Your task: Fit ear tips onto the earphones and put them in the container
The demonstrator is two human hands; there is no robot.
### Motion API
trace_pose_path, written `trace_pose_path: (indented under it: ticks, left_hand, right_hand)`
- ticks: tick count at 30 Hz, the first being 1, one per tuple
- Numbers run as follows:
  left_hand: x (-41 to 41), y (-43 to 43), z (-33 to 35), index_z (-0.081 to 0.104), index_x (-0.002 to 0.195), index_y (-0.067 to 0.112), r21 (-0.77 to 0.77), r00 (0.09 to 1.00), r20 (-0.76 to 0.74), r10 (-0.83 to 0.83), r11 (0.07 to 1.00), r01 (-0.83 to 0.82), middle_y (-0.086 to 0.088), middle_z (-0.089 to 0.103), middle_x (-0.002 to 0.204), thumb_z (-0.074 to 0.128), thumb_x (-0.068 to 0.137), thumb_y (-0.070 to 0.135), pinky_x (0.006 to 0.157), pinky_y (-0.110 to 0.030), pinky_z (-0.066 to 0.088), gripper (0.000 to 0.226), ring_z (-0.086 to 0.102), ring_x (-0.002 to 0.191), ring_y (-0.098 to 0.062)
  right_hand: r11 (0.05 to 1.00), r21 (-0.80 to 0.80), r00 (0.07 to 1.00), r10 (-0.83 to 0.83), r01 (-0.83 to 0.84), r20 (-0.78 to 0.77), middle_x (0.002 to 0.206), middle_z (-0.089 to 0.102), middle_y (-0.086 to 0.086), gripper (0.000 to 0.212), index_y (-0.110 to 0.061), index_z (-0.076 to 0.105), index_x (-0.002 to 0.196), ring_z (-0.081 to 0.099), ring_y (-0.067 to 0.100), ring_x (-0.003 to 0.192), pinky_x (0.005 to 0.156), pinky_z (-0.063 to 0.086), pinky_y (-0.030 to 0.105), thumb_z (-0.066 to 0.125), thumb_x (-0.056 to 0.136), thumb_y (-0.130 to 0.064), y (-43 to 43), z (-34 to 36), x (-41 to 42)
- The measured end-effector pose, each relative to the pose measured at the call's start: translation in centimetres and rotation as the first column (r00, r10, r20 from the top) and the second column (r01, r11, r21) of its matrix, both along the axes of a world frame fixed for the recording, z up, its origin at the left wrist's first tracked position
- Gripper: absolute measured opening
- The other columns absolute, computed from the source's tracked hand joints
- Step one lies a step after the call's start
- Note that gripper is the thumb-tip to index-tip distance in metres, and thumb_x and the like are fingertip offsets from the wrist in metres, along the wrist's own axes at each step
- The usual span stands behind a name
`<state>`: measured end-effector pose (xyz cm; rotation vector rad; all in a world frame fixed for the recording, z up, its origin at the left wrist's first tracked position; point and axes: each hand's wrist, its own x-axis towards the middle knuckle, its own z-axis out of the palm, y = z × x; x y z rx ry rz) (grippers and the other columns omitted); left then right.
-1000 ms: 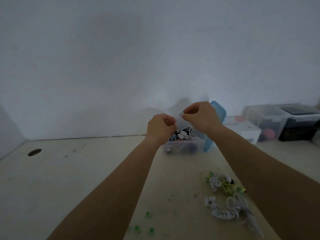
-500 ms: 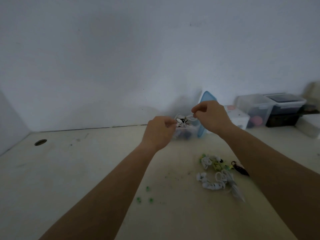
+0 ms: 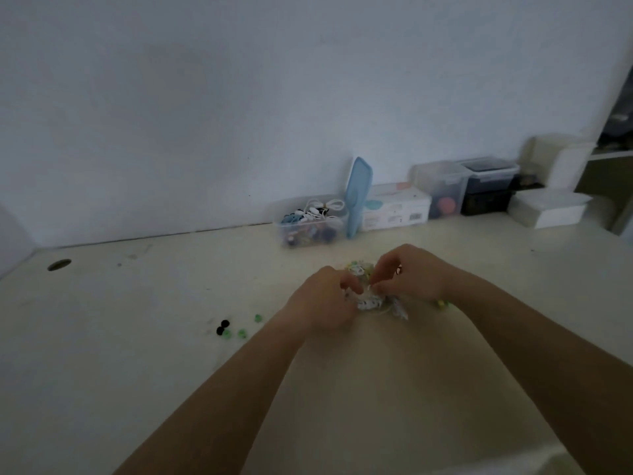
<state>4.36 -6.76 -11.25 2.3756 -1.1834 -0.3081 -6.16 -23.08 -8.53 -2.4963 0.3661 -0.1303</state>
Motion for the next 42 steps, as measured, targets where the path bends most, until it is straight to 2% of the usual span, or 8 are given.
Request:
trace_pose_path:
  ticks: [5, 9, 16, 21, 25, 34, 38, 42]
  left_hand:
    - [-0.3, 0.8, -0.7, 0.074, 0.101, 0.034, -0.045, 0.997, 0.078, -0.014, 0.999, 0.017, 0.004, 0.048, 0.103, 0.074, 0.077, 0.023, 0.092, -0.029, 0.047, 0.027, 0.058, 0.099, -0.019]
    - [0.1, 2.1, -0.7, 0.075, 0.096, 0.028, -0.177, 0.997, 0.068, 0.039, 0.984, -0.026, 0.005, 0.058, 0.105, 0.072, 0.082, 0.023, 0.087, -0.023, 0.044, 0.016, 0.055, 0.093, -0.009]
    - [0.5, 4.6, 0.5, 0.075, 0.085, 0.03, -0.412, 0.95, -0.293, 0.109, 0.882, -0.228, 0.009, 0.074, 0.084, 0.071, 0.087, 0.028, 0.078, -0.031, 0.055, 0.005, 0.067, 0.077, -0.01]
    - [-0.1, 6.0, 1.9, 0.075, 0.079, 0.032, -0.474, 0.883, -0.461, 0.085, 0.818, -0.326, 0.006, 0.074, 0.077, 0.068, 0.09, 0.024, 0.071, -0.026, 0.056, 0.015, 0.067, 0.078, -0.012]
    - [-0.5, 7.4, 2.7, 0.076, 0.091, 0.018, -0.452, 0.819, -0.572, 0.048, 0.815, -0.363, 0.0, 0.076, 0.085, 0.063, 0.094, 0.028, 0.078, -0.032, 0.059, 0.017, 0.071, 0.082, -0.015]
    - [-0.8, 11.4, 2.6, 0.064, 0.117, -0.002, -0.431, 0.396, -0.889, -0.231, 0.714, -0.552, -0.019, 0.071, 0.106, 0.059, 0.094, 0.005, 0.081, -0.028, 0.06, 0.024, 0.071, 0.091, -0.027]
    - [-1.2, 13.2, 1.6, 0.064, 0.115, -0.004, -0.445, 0.446, -0.871, -0.206, 0.715, -0.539, -0.023, 0.071, 0.107, 0.06, 0.093, -0.001, 0.077, -0.025, 0.059, 0.023, 0.072, 0.091, -0.026]
    - [-2.7, 13.8, 0.1, 0.068, 0.11, 0.0, -0.415, 0.643, -0.765, -0.038, 0.792, -0.447, -0.018, 0.075, 0.099, 0.065, 0.092, 0.005, 0.077, -0.026, 0.059, 0.018, 0.073, 0.085, -0.023]
  right_hand:
    - [0.983, -0.172, 0.997, 0.053, -0.063, -0.061, 0.084, 0.053, -0.017, 0.023, -0.033, 0.072, 0.095, 0.053, 0.003, 0.075, 0.06, 0.037, 0.014, 0.079, 0.074, -0.026, 1.2, -1.4, 0.2]
    - [0.991, -0.135, 0.999, 0.002, -0.009, -0.053, 0.089, 0.051, -0.014, 0.03, -0.034, 0.058, 0.09, 0.054, 0.008, 0.077, 0.062, 0.045, 0.023, 0.08, 0.07, -0.031, 1.3, -1.8, 0.4]
    - [0.986, -0.165, 1.0, -0.005, 0.003, -0.013, 0.096, 0.052, -0.013, 0.057, -0.034, 0.052, 0.114, 0.052, 0.008, 0.084, 0.068, 0.041, 0.024, 0.084, 0.068, -0.044, 2.5, -1.8, 0.7]
    - [0.982, 0.163, 0.985, 0.07, -0.096, 0.158, 0.107, 0.06, -0.008, 0.044, -0.036, 0.061, 0.115, 0.062, 0.011, 0.087, 0.076, 0.048, 0.02, 0.082, 0.076, -0.03, 4.5, -0.5, 1.6]
    - [0.941, 0.295, 0.966, 0.098, -0.169, 0.24, 0.1, 0.072, -0.005, 0.026, -0.029, 0.071, 0.11, 0.069, 0.01, 0.086, 0.072, 0.055, 0.022, 0.072, 0.086, -0.04, 6.4, 0.6, 2.1]
    - [0.866, 0.475, 0.972, 0.047, -0.154, 0.23, 0.082, 0.075, 0.005, 0.015, -0.013, 0.075, 0.097, 0.065, 0.011, 0.069, 0.064, 0.054, 0.024, 0.072, 0.09, -0.026, 8.9, 0.9, 2.5]
    - [0.896, 0.408, 0.984, 0.142, -0.175, 0.109, 0.089, 0.075, 0.009, 0.011, -0.023, 0.073, 0.099, 0.068, 0.019, 0.076, 0.066, 0.052, 0.028, 0.065, 0.093, -0.023, 9.3, 0.6, 1.8]
    - [0.941, 0.211, 0.957, 0.283, -0.264, -0.063, 0.087, 0.072, 0.002, 0.009, -0.025, 0.072, 0.094, 0.066, 0.014, 0.074, 0.063, 0.054, 0.026, 0.063, 0.093, -0.027, 9.9, -0.1, 1.1]
